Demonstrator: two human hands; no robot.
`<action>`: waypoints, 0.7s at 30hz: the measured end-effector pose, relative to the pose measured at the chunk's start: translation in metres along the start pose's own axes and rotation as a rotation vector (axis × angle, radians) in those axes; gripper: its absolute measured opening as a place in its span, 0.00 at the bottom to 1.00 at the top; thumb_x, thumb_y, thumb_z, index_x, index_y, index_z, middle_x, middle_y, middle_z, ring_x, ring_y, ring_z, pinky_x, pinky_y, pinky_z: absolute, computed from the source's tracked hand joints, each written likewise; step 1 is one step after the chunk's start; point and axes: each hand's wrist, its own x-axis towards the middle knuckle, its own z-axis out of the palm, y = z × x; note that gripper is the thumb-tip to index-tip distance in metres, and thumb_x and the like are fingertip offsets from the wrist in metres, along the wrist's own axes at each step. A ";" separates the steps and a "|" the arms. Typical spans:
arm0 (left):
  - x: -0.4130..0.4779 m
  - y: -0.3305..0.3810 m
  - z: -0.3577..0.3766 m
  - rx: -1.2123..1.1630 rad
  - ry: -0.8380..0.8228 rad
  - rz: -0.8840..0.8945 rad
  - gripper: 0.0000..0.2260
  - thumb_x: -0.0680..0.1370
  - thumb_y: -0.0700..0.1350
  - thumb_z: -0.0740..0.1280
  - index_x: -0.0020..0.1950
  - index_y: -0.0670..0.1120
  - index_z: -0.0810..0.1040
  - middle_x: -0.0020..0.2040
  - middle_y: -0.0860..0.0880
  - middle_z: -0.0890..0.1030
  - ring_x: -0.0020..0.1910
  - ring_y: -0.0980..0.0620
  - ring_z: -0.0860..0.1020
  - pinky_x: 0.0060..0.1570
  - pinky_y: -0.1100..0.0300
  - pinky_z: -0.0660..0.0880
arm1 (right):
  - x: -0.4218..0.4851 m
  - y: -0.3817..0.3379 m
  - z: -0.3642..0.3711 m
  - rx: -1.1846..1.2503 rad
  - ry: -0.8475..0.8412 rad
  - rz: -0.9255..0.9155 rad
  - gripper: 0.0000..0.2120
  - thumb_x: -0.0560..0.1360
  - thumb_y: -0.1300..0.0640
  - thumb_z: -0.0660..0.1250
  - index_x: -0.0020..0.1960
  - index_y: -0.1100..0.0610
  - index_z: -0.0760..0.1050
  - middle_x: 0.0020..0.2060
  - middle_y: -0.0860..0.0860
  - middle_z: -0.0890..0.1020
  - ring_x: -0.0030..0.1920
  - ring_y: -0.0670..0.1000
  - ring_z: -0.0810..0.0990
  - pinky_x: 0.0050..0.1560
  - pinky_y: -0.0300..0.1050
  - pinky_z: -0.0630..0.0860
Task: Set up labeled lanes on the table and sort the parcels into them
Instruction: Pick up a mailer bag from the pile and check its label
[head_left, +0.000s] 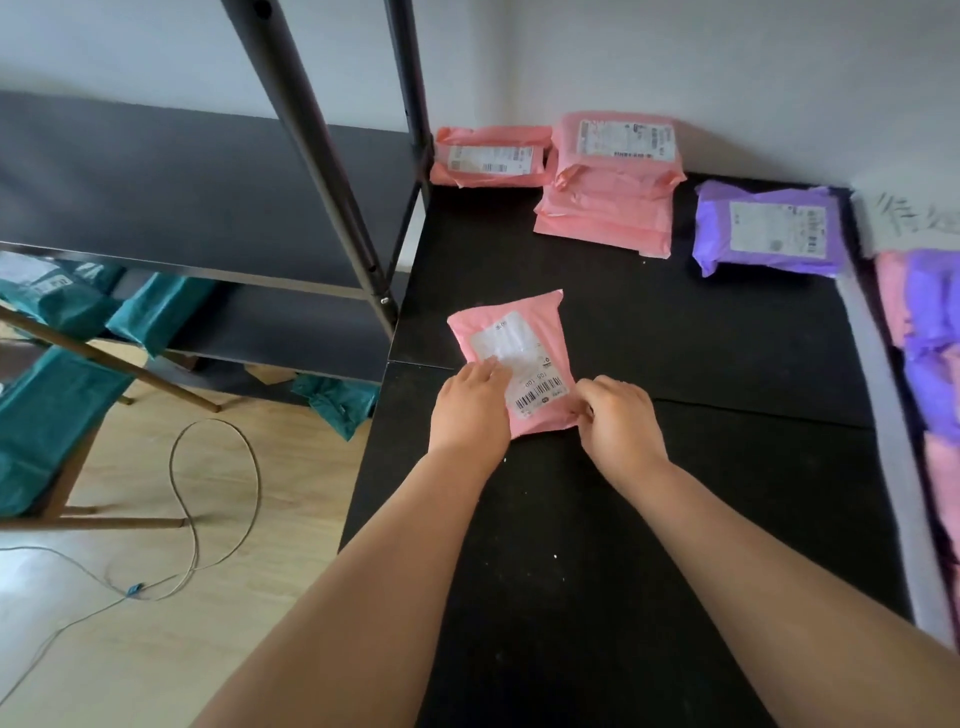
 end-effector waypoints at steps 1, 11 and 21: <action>-0.001 0.002 0.003 0.029 -0.042 0.013 0.24 0.80 0.38 0.60 0.77 0.48 0.65 0.78 0.49 0.63 0.77 0.49 0.60 0.74 0.54 0.57 | -0.001 0.003 0.000 0.002 0.006 0.029 0.08 0.76 0.65 0.67 0.51 0.55 0.80 0.47 0.50 0.81 0.50 0.53 0.79 0.61 0.50 0.72; -0.003 0.014 0.013 0.074 -0.049 -0.040 0.26 0.78 0.32 0.59 0.74 0.49 0.70 0.68 0.49 0.72 0.65 0.46 0.70 0.59 0.54 0.71 | 0.005 0.004 0.002 -0.171 -0.046 0.053 0.21 0.77 0.46 0.66 0.68 0.52 0.71 0.59 0.50 0.78 0.61 0.53 0.76 0.67 0.52 0.66; 0.021 0.025 0.016 0.208 -0.047 0.034 0.19 0.78 0.35 0.61 0.68 0.47 0.75 0.66 0.49 0.76 0.66 0.47 0.69 0.67 0.56 0.63 | 0.009 0.029 -0.002 -0.193 -0.084 -0.094 0.24 0.77 0.63 0.64 0.71 0.46 0.72 0.67 0.48 0.73 0.72 0.52 0.65 0.78 0.57 0.49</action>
